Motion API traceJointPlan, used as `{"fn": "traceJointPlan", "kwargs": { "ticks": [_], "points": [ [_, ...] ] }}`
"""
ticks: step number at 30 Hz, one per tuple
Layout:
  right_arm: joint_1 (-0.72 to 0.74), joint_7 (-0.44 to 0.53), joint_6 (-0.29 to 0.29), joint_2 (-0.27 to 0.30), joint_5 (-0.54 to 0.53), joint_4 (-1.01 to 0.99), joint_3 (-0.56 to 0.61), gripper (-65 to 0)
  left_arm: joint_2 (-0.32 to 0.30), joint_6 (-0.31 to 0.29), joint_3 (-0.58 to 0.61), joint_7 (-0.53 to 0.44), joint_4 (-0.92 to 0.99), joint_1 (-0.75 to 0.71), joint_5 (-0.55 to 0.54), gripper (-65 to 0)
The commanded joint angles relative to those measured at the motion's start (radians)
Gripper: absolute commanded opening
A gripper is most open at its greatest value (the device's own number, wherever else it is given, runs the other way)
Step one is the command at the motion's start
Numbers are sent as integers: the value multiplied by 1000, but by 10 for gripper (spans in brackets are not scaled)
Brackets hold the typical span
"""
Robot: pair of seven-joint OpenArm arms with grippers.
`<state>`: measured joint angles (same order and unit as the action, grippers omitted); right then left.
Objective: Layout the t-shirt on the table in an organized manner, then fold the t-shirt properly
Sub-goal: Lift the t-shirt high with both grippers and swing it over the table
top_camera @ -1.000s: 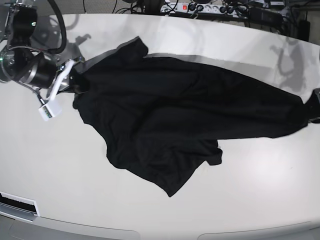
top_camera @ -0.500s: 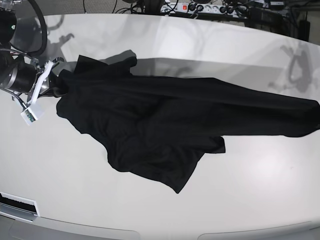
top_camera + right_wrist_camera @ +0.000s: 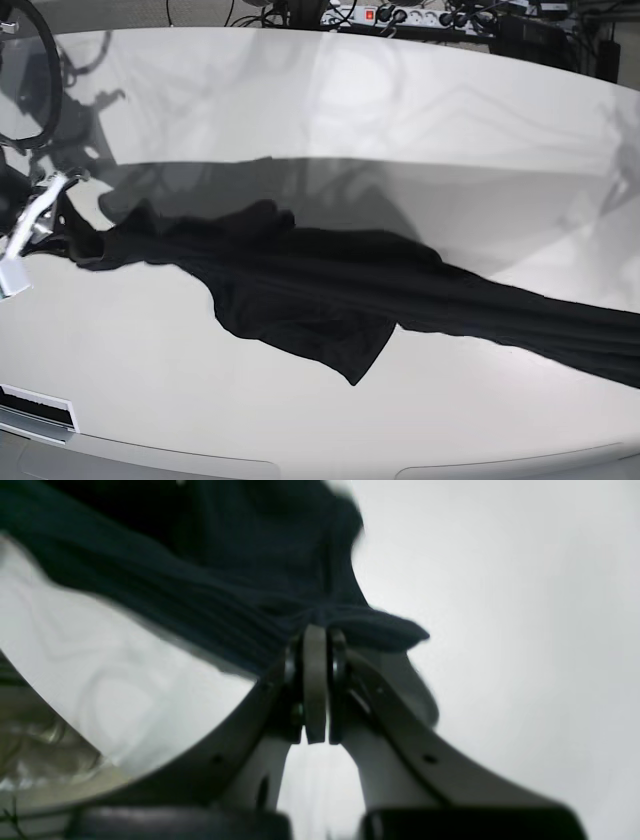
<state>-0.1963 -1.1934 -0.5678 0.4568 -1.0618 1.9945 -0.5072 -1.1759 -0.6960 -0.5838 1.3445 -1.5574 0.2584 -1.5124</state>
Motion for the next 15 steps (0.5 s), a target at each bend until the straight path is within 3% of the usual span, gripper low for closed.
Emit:
{"fn": "traceJointPlan", "kwargs": {
  "ticks": [1, 4, 9, 15],
  "points": [
    [8, -8, -2, 25, 26, 21, -48, -650, -42, -2, -21, -4, 0, 22, 29, -650],
    [7, -9, -21, 25, -49, 55, -135, -650, -42, 0, -21, 13, 1, 17, 29, -650],
    [-20, -35, -64, 25, -213, 82, -266, -650, -37, 118, -21, 52, 1, -9, 29, -650],
    [-52, -203, -103, 26, -422, 93, -303, -650, -31, 196, -21, 52, 0, -184, 29, -650]
  ]
}}
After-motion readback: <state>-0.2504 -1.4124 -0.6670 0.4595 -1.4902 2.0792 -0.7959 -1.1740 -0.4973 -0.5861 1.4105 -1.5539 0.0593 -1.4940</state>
